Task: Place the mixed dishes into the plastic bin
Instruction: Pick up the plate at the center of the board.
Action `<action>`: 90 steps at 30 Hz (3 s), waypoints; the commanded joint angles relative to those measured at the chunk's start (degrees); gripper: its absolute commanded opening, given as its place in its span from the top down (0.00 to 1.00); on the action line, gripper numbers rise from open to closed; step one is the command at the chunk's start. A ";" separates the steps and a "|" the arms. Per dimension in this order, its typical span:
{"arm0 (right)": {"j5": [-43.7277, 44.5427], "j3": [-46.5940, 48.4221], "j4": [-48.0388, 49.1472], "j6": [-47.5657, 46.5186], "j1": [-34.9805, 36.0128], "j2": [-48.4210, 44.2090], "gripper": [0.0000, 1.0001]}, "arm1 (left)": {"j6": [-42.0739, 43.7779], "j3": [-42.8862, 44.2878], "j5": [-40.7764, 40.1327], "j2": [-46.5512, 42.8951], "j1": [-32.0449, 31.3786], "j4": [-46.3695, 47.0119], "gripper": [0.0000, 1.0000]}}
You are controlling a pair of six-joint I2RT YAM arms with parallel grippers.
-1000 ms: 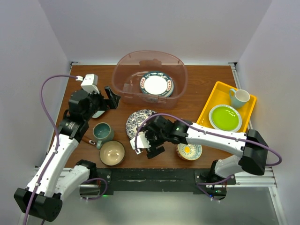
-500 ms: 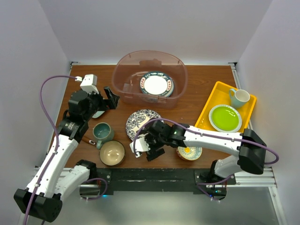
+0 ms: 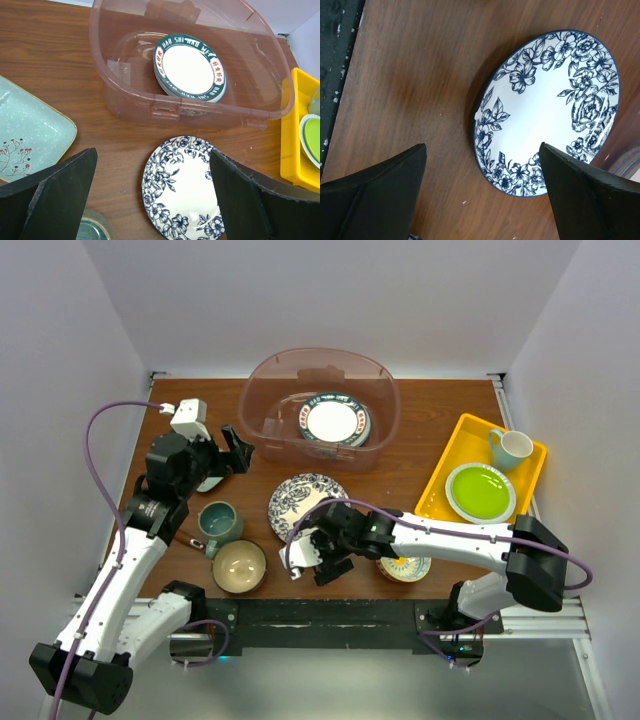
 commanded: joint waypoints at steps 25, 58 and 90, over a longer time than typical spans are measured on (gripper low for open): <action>7.97 -7.00 12.63 0.05 1.02 0.91 0.02 | 0.88 -0.01 -1.01 -0.76 0.37 0.97 0.00; 16.07 -10.18 22.57 2.07 1.55 10.67 0.90 | 0.88 -1.76 -1.37 -3.13 0.37 0.09 0.00; 7.28 0.89 -3.97 -3.64 1.38 -7.70 1.00 | -11.60 -3.08 17.62 5.39 0.37 7.56 0.00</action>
